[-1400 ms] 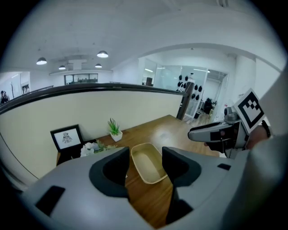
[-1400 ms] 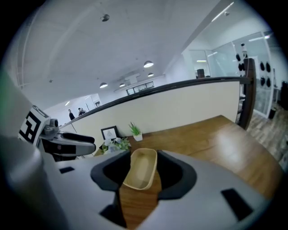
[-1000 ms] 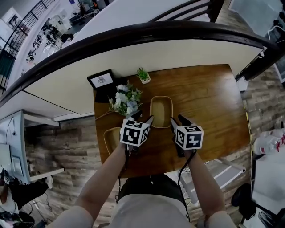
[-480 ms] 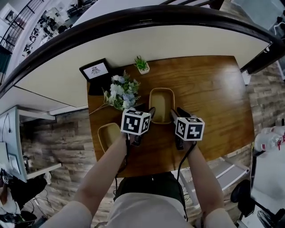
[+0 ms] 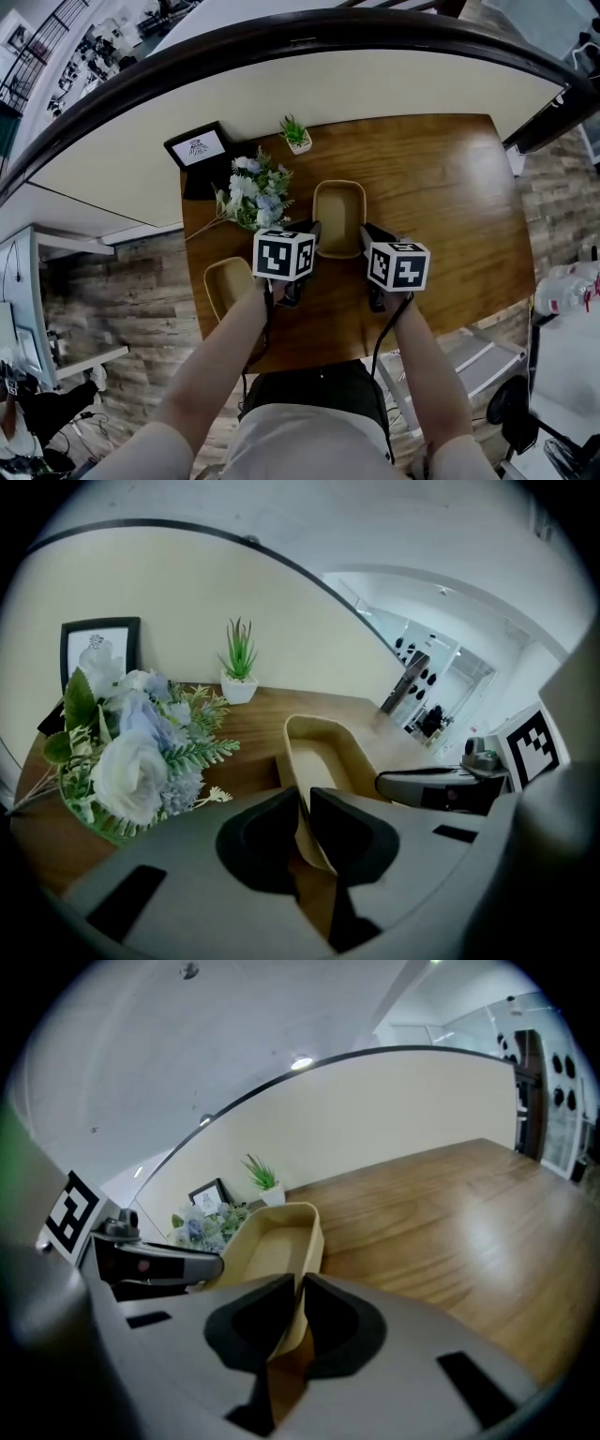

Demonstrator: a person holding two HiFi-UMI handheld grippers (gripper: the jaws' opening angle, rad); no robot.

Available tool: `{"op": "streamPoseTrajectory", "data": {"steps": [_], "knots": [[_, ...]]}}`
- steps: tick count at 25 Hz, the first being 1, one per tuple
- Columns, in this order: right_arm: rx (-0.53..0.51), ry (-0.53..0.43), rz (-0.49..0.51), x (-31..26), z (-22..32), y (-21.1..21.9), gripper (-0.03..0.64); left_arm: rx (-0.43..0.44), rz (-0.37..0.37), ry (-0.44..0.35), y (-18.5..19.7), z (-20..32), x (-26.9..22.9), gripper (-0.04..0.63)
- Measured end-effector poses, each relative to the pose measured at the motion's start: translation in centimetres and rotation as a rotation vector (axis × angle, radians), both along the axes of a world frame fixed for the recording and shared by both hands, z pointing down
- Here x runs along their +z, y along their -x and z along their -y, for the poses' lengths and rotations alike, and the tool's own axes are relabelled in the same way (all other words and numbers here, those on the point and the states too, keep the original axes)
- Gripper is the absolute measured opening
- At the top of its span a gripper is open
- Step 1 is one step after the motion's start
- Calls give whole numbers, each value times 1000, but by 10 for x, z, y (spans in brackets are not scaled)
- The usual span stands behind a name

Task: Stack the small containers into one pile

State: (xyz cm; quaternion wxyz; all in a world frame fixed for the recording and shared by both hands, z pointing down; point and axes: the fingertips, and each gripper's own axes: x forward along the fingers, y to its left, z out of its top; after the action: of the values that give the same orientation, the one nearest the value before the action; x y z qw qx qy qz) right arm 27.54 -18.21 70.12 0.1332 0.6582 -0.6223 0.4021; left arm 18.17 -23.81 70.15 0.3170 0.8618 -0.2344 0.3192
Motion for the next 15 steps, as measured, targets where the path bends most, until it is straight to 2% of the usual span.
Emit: {"op": "streamPoseTrajectory", "data": {"steps": [7,11,15], "knots": [[68,-81,80,-50,-8,3,25,9,-27,-58,8,-10,-45,41],[69,-143,57,-104,-17,1,21,-10,-104,-71,9,-21,-97,41],[43,-211,18,-158,-30,13,21,8,-150,-130,18,-30,-155,38]]}}
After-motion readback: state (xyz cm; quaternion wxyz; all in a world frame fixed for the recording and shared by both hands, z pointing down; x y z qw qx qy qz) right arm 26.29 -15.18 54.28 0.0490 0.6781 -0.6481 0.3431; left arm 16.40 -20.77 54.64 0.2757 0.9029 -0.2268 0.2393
